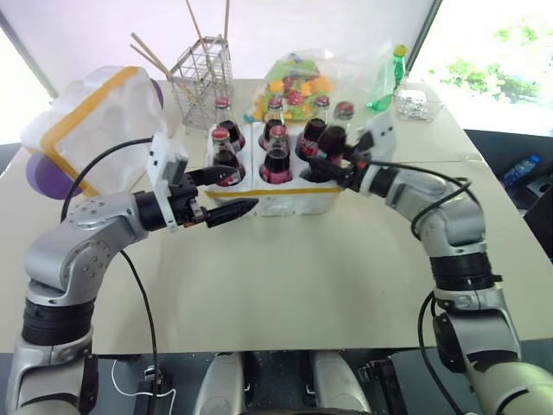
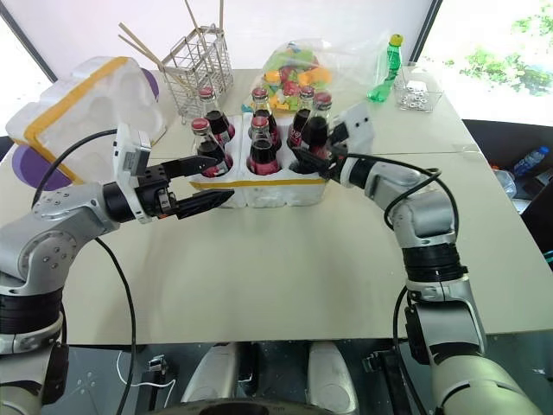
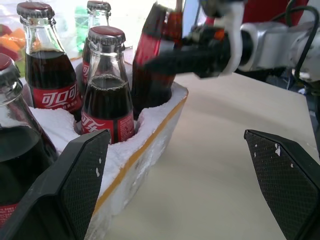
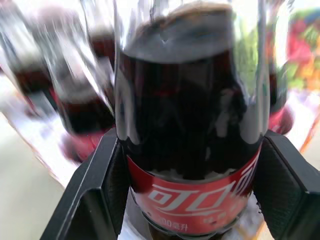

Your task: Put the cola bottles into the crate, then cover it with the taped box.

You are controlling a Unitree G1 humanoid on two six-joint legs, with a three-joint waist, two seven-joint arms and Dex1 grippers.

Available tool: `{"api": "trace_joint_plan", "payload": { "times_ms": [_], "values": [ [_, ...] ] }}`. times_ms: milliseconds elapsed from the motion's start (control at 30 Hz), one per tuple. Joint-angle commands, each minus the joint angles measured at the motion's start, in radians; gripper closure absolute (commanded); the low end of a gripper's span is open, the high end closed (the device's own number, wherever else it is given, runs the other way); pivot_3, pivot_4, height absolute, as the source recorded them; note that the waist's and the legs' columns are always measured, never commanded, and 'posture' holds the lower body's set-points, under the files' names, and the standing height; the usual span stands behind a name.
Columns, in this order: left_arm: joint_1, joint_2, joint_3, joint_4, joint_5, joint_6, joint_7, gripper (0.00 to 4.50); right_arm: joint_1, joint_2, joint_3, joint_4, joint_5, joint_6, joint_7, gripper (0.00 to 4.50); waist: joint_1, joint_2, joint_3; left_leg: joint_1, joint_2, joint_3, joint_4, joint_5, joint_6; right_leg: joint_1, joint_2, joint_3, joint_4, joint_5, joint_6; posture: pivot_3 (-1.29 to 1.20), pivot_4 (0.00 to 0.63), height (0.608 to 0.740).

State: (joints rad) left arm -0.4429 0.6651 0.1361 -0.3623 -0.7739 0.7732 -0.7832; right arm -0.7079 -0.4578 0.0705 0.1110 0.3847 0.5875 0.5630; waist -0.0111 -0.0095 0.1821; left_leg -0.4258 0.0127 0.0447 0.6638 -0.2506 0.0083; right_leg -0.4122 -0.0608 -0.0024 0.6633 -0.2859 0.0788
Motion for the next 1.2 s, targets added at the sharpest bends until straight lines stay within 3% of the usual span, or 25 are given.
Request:
{"api": "trace_joint_plan", "payload": {
  "times_ms": [33,100,167,433,567,667,767,967,1200],
  "values": [
    [-0.003,0.009,0.032,-0.032,-0.001,-0.022,0.010,0.00,-0.041,0.013,0.018,0.064,-0.078,-0.054,-0.011,1.80,-0.002,0.000,0.000,0.000,0.000,0.000,0.000,0.000,0.000,0.001,0.000,0.000,0.000,0.000,0.000,0.00,0.150,0.740],
    [-0.001,0.011,0.034,-0.032,0.001,-0.024,0.014,0.00,-0.055,0.032,0.016,0.114,-0.088,-0.043,-0.022,0.76,-0.009,-0.001,-0.001,0.003,0.000,0.000,0.001,0.000,0.000,0.003,0.000,0.000,0.000,0.000,0.000,0.00,0.150,0.740],
    [0.003,0.018,0.038,-0.032,0.007,-0.027,0.018,0.00,-0.065,0.048,0.003,0.142,-0.089,-0.027,-0.029,0.02,-0.010,-0.001,-0.001,0.007,0.000,0.000,0.001,0.000,0.000,0.007,0.000,0.001,0.000,0.001,-0.002,0.00,0.150,0.740],
    [0.052,0.138,0.139,-0.054,0.015,-0.028,0.010,0.00,-0.062,-0.007,-0.089,-0.070,0.023,0.118,0.049,0.02,-0.005,-0.001,-0.001,0.014,0.001,0.000,-0.002,0.000,0.000,0.012,-0.001,0.001,-0.001,0.000,-0.007,0.00,0.150,0.740],
    [0.103,0.256,0.281,-0.021,-0.006,-0.012,-0.037,0.00,-0.074,-0.111,-0.163,-0.185,0.098,0.158,0.134,0.02,-0.005,-0.001,0.000,-0.004,0.001,0.000,-0.004,0.001,-0.002,-0.007,-0.002,0.001,-0.001,0.002,-0.003,0.00,0.150,0.740],
    [0.155,0.408,0.394,0.122,0.047,-0.032,-0.150,0.00,-0.090,-0.227,-0.227,-0.210,0.178,0.237,0.228,0.02,-0.005,-0.001,0.000,-0.009,0.001,0.001,-0.006,0.002,-0.002,-0.013,-0.002,0.001,-0.002,0.002,-0.003,0.00,0.150,0.740],
    [0.180,0.559,0.423,0.327,0.142,-0.107,-0.259,0.00,-0.073,-0.319,-0.228,-0.231,0.178,0.211,0.300,0.02,-0.008,-0.001,0.000,-0.009,0.001,0.001,-0.013,0.003,-0.004,-0.015,-0.002,0.001,-0.005,0.000,-0.007,0.00,0.150,0.740],
    [-0.010,0.763,0.229,0.753,0.316,-0.168,-0.306,0.00,-0.030,-0.357,-0.252,-0.239,0.206,0.222,0.330,0.02,-0.008,-0.001,0.000,-0.007,0.001,0.003,-0.016,0.003,-0.004,-0.015,-0.002,0.001,-0.006,-0.001,-0.009,0.00,0.150,0.740],
    [-0.395,0.748,-0.071,1.054,0.584,-0.267,-0.317,0.00,0.029,-0.366,-0.245,-0.300,0.214,0.217,0.343,0.02,0.000,-0.002,0.000,-0.010,0.001,0.005,-0.013,0.003,-0.003,-0.015,-0.001,0.000,-0.007,0.001,-0.005,0.00,0.150,0.740]
  ]
}}
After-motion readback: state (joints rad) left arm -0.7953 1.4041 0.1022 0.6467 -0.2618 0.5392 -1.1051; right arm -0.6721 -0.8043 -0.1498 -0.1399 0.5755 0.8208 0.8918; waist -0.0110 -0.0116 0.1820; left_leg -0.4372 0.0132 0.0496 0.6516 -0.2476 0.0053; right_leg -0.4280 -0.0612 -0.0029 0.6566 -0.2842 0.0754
